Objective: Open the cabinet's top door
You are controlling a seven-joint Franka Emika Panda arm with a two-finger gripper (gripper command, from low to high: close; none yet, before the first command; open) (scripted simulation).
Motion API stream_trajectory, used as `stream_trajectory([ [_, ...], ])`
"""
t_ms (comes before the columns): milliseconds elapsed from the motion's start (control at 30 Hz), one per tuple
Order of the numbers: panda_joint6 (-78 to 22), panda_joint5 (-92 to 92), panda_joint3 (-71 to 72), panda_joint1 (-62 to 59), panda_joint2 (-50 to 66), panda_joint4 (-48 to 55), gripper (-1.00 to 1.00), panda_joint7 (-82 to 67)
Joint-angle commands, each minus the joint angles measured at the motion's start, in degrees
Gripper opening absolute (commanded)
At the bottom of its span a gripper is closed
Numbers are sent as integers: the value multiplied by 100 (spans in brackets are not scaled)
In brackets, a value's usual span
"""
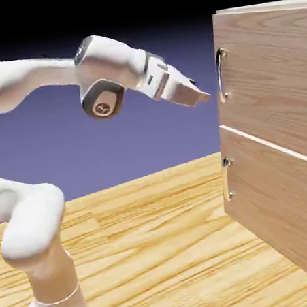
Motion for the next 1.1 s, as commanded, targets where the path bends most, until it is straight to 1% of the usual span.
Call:
stream_trajectory([
  [0,-60,250,120,-149,-124,51,0,-83],
  [1067,-1984,8225,3971,-4905,-4094,1697,0,-2741],
])
